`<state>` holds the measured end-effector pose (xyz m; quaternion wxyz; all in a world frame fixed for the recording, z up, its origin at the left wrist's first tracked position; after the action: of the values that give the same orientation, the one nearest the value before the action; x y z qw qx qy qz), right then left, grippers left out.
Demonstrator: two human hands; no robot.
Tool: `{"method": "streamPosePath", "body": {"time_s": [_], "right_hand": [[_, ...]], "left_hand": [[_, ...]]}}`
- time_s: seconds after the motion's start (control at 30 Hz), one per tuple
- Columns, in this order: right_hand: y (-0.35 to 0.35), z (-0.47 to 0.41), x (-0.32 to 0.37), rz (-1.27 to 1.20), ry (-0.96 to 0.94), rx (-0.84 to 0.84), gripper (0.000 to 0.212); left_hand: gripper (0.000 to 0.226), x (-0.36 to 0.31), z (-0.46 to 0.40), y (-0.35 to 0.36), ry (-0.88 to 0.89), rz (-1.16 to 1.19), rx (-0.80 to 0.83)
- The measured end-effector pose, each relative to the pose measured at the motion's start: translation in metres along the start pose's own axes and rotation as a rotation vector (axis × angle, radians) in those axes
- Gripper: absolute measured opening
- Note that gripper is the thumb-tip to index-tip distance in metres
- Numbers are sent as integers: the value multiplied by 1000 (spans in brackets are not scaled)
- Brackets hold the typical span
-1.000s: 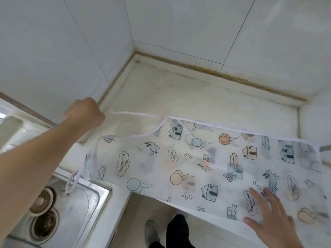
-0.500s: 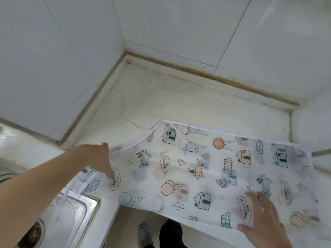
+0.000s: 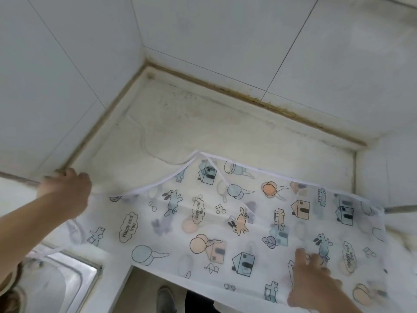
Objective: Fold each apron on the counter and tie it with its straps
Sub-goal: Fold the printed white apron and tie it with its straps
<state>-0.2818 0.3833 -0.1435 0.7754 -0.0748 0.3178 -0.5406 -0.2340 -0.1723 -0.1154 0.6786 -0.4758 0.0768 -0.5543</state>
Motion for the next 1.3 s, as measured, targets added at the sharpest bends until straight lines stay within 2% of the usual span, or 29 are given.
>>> {"method": "streamPosePath", "body": {"time_s": [0.03,0.1,0.17,0.23,0.3,0.37,0.4,0.47,0.5,0.6,0.7,0.77,0.97,1.03,1.13,1.23,1.3], "right_hand": [[-21,1,3,50,-54,-2,83],[-75,-1,15,68,-166,-129,51],[-132,-11,38,-87,-236,-328,28],[-181,-22,72,-289,-382,-533,40],[-210,-39,105,-365,-544,-596,60],[-224,-58,131,-279,-607,-572,65],[-227,-66,140,-244,-630,-552,56],[-231,-69,150,-252,-670,-537,20],[-233,-67,152,-299,-695,-529,14],[-237,-71,151,-469,-705,-502,27],[-242,-80,157,-386,-699,-543,34],[-242,-83,162,-390,-732,-491,30],[-245,-89,162,-614,-660,-436,29],[-248,-92,163,-540,-619,-456,28],[-250,-92,167,-398,-582,-457,16],[-249,-94,178,-310,-551,-395,37],[-249,-93,182,-279,-508,-420,46]], "left_hand": [[45,-14,4,-7,70,-18,13],[62,-49,16,-22,223,-11,0],[73,-89,25,-40,413,106,-116],[64,-133,35,-49,595,398,-130],[62,-169,41,-40,614,759,84],[74,-191,42,-19,578,835,204],[79,-196,39,-7,549,795,195],[83,-199,35,8,500,760,124],[84,-199,33,11,485,762,110],[93,-202,31,11,478,747,103],[133,-205,29,10,471,732,99],[144,-206,30,10,477,698,99],[143,-210,31,10,451,669,90],[142,-211,32,8,446,663,86],[140,-211,32,9,441,662,90],[138,-210,31,9,436,655,102],[140,-211,32,9,434,664,107]]}}
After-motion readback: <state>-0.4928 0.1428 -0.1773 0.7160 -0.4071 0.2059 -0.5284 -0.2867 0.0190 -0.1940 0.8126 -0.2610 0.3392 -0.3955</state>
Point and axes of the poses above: each hand's wrist, its own z-axis away from the middle knuckle, its own y-axis out of the palm, x = y × z, the point moved 4 cm from there along -z, towards the middle knuckle, and after that the axes turned 9 degrees about z, right-handed, at the moved point
